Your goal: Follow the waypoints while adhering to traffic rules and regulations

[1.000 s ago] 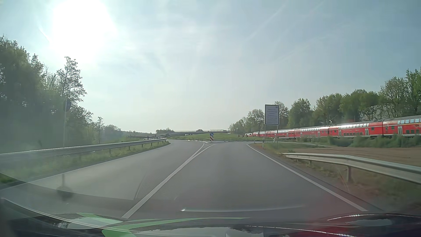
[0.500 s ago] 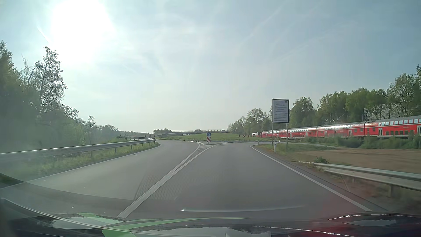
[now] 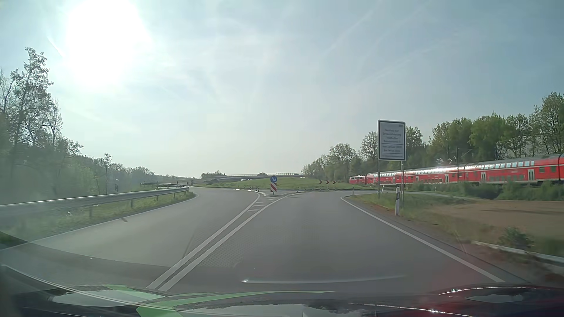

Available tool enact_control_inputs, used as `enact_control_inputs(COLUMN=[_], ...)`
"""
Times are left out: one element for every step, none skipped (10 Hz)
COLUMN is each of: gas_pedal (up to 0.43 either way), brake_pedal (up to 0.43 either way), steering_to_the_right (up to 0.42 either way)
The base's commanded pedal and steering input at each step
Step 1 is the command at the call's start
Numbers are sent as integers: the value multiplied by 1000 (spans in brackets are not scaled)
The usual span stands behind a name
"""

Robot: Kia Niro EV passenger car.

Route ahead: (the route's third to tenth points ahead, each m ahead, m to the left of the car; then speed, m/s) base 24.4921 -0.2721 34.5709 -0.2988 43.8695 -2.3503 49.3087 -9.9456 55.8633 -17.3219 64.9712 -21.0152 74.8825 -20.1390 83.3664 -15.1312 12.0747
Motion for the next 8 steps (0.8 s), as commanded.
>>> enact_control_inputs(gas_pedal=[39, 39, 39, 39, 39, 39, 39, 39], brake_pedal=[0, 0, 0, 0, 0, 0, 0, 0], steering_to_the_right=[12, 13, 13, 14, 14, 15, 15, 15])
